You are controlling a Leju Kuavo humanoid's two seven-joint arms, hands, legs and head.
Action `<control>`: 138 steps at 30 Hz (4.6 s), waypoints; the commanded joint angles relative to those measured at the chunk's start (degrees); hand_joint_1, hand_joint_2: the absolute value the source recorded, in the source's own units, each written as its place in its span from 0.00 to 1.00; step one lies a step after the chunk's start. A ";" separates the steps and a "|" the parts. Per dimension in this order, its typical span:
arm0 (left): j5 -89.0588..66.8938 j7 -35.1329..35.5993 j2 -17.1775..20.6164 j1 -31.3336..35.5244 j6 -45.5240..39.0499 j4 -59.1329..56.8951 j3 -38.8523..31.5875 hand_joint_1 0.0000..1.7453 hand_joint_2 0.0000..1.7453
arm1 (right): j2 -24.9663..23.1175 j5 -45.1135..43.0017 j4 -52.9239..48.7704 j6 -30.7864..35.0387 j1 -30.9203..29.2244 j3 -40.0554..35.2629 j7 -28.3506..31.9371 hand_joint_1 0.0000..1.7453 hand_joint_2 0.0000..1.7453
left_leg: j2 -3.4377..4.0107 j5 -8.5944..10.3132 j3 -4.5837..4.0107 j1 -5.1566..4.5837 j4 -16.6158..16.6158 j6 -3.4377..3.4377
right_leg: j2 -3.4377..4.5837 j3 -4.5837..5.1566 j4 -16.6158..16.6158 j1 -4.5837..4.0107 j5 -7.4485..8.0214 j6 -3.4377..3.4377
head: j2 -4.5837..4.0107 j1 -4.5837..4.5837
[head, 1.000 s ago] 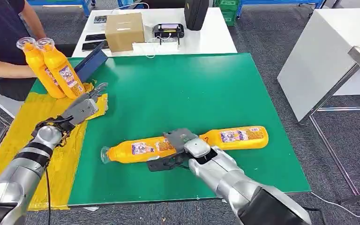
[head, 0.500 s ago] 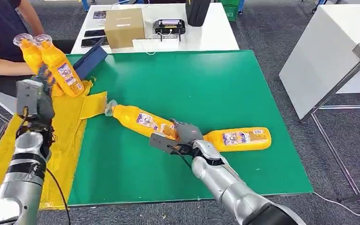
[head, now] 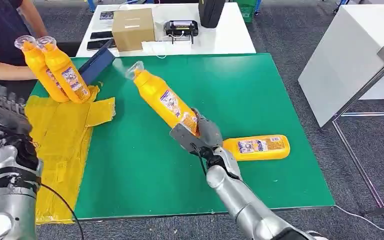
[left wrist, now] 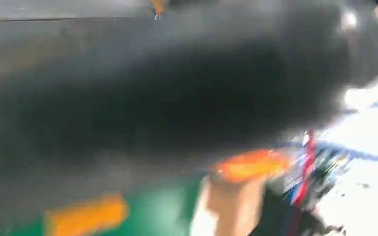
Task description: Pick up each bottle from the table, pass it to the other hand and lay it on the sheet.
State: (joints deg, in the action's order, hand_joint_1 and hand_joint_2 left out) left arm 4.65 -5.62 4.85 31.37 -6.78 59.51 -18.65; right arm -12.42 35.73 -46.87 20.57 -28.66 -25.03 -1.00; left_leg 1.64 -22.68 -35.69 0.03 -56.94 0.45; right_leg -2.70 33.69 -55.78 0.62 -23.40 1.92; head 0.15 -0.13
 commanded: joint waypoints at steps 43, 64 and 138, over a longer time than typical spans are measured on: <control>8.94 0.66 -4.92 -16.50 25.49 23.97 26.23 0.00 1.00 | -0.14 -10.38 -12.96 -22.07 0.67 -26.16 -0.05 1.00 1.00 | -0.23 -0.10 -0.03 0.08 0.02 -0.05 | 0.11 -0.04 0.04 -0.05 -0.09 -0.03 | 0.00 0.02; 6.91 -0.98 -4.66 -16.10 26.37 23.57 26.30 1.00 1.00 | 0.41 -13.10 -12.01 -22.53 -0.15 -29.78 -0.58 1.00 1.00 | -0.26 -0.06 -0.09 0.08 0.02 -0.05 | 0.04 0.01 0.04 -0.06 -0.07 -0.03 | 0.00 0.02; -61.68 -10.13 12.97 -11.15 7.55 0.13 35.55 0.00 0.00 | 31.23 -2.63 -43.64 -31.06 16.54 5.72 -9.92 0.00 1.00 | -0.44 -0.11 0.11 0.05 0.06 0.00 | 0.04 -0.28 0.13 0.00 -0.08 -0.01 | 0.00 0.04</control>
State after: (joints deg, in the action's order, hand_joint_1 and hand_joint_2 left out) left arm -58.98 -16.02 21.16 17.36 0.19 63.87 13.17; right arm 16.76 30.92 -101.28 -8.15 -8.15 -17.68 -11.02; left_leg 1.24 -22.70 -35.93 0.01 -56.93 0.46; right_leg -2.97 33.79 -55.76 0.62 -23.40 1.98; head 0.15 -0.09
